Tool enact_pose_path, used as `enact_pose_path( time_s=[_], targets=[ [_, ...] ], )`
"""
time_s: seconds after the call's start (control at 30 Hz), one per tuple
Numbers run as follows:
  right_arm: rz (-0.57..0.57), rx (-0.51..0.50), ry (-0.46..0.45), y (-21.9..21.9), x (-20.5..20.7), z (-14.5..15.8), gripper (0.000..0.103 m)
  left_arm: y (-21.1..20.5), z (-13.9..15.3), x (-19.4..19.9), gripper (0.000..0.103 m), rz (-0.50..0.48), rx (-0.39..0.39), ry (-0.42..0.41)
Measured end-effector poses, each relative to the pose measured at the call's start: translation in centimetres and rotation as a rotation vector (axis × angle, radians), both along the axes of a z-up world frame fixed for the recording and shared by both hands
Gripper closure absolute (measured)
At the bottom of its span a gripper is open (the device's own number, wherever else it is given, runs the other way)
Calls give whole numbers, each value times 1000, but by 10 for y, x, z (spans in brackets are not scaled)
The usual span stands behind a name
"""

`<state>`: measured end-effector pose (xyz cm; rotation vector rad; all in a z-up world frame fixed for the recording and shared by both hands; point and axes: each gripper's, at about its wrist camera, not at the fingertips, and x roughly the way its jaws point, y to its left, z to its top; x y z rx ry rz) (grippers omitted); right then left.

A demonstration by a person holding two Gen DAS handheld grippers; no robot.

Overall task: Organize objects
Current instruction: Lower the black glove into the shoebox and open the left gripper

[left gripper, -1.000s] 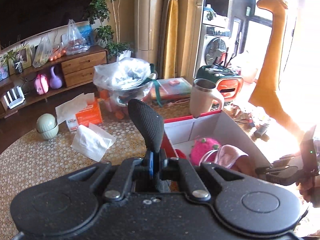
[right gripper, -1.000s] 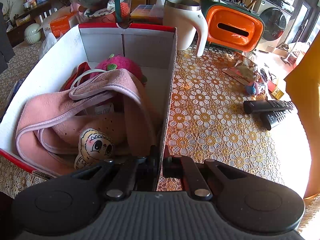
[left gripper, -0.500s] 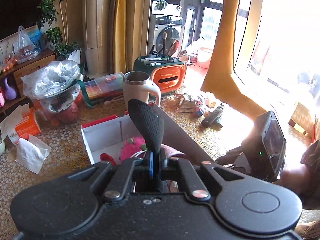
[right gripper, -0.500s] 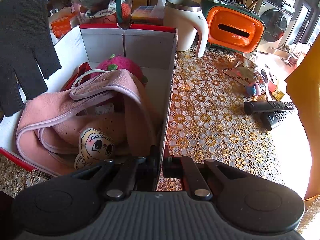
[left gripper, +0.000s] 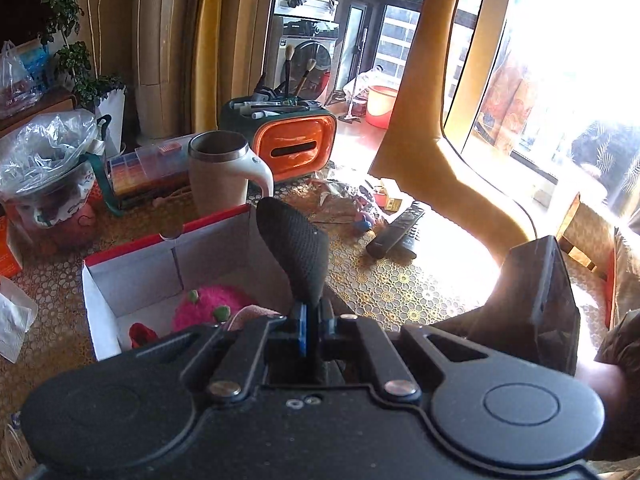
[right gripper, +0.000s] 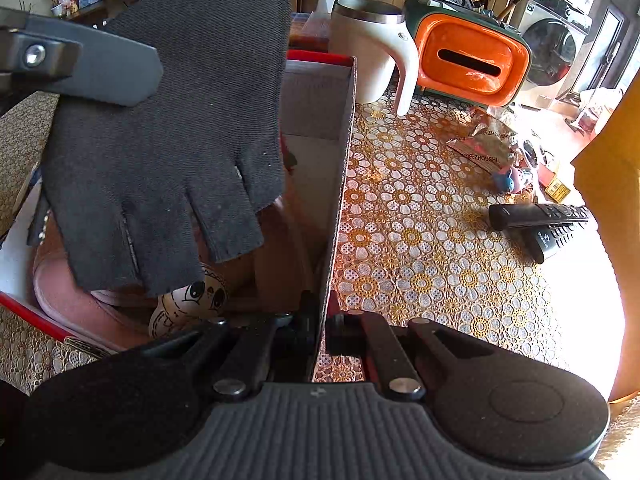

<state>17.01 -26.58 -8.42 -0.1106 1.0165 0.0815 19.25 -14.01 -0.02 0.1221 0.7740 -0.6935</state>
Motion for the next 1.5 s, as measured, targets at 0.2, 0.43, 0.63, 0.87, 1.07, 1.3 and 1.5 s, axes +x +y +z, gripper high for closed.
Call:
enact_pose_path(
  time_s=[0.2, 0.43, 0.63, 0.87, 1.07, 1.3, 1.5],
  targets=[
    [6, 0, -1, 0, -1, 0, 99, -3, -29, 24, 99, 45, 51, 51],
    [13, -1, -5, -1, -1, -1, 99, 3, -50, 39, 99, 74, 97, 82],
    [13, -1, -6, -1, -1, -1, 99, 4, -64, 44, 99, 87, 140, 103],
    [12, -3, -7, -1, -2, -1, 99, 9, -72, 42, 90, 93, 158, 118],
    [9, -4, -6, -2, -2, -1, 99, 11, -76, 37, 80, 86, 174, 127],
    [4, -6, 1, -2, -2, -1, 99, 17, -69, 27, 63, 81, 152, 108],
    [4, -12, 9, 0, -2, -4, 99, 24, -55, 15, 53, 80, 125, 71]
  ],
)
